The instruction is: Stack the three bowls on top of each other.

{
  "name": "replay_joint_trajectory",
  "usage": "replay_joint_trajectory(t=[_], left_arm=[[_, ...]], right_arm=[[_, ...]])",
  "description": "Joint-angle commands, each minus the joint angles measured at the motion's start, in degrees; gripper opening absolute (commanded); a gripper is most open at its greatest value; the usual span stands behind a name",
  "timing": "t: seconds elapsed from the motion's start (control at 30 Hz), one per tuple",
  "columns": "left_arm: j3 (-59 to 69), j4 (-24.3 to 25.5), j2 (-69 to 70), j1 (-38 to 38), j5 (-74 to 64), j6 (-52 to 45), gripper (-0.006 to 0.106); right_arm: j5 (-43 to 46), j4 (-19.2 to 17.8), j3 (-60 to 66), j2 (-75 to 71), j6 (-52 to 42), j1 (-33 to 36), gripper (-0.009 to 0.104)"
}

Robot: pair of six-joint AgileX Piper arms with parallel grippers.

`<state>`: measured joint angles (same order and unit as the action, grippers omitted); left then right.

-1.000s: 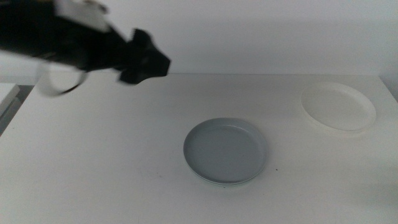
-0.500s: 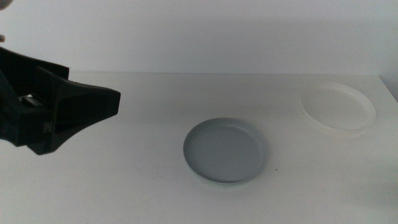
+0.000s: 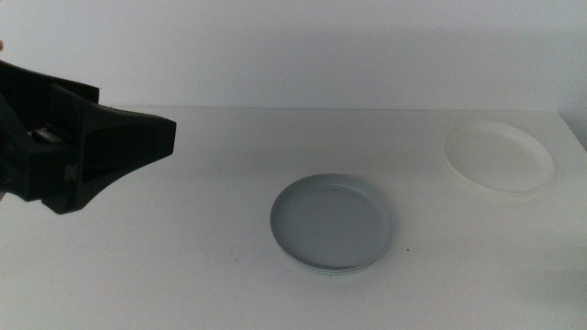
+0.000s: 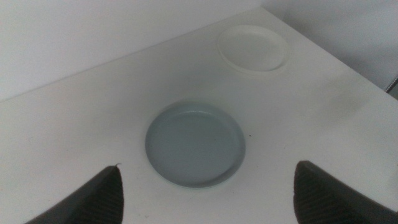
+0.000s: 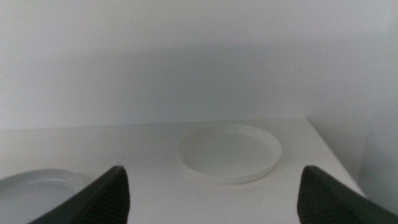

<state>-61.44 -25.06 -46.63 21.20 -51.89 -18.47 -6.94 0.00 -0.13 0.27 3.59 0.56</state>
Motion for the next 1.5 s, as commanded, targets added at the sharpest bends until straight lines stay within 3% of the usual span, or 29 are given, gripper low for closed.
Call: replay_joint_trajectory(t=[0.0,0.03,0.13,0.2,0.3,0.4,0.53,0.63,0.83,1.0,1.27,1.47], left_arm=[[0.20,-0.28,0.15,-0.06,0.68,0.38,0.094],[0.20,-0.28,0.15,-0.06,0.68,0.38,0.094],[0.20,-0.28,0.15,-0.06,0.68,0.38,0.094],[0.20,-0.28,0.15,-0.06,0.68,-0.67,0.094],[0.20,-0.28,0.15,-0.06,0.68,-1.02,0.094],[0.20,-0.28,0.15,-0.06,0.68,-1.02,0.094],[0.20,-0.28,0.15,-0.06,0.80,-1.03,0.094],[0.20,-0.28,0.15,-0.06,0.80,-1.03,0.094],[0.20,-0.28,0.15,-0.06,0.91,-1.03,0.094],[0.20,-0.28,0.15,-0.06,0.91,-1.03,0.094],[0.20,-0.28,0.15,-0.06,1.05,-1.03,0.094],[0.20,-0.28,0.15,-0.06,1.16,-1.03,0.094]], right_arm=[[1.40,-2.03,0.13,-0.27,-1.35,0.04,0.093],[2.76,-3.74,0.13,-0.27,-2.29,0.04,0.093],[-1.07,-1.30,-0.11,-0.27,4.84,-0.06,0.093],[-3.40,-2.64,-1.72,2.53,9.16,-0.06,0.093],[-5.43,-5.65,-7.29,13.73,16.25,-0.06,0.093],[-11.72,-4.55,-15.29,26.45,23.40,-0.06,0.093],[-25.72,-3.92,-26.30,39.36,23.54,-0.06,0.093],[-26.83,-4.58,-31.88,45.98,23.54,-0.06,0.093],[-31.24,-1.58,-37.34,54.61,22.72,-0.06,0.093],[-35.91,-4.07,-52.01,67.74,18.94,-2.65,0.093],[-43.13,9.08,-80.76,95.52,2.59,-16.09,0.092],[-47.13,9.42,-98.58,113.95,-1.98,-16.58,0.085]])
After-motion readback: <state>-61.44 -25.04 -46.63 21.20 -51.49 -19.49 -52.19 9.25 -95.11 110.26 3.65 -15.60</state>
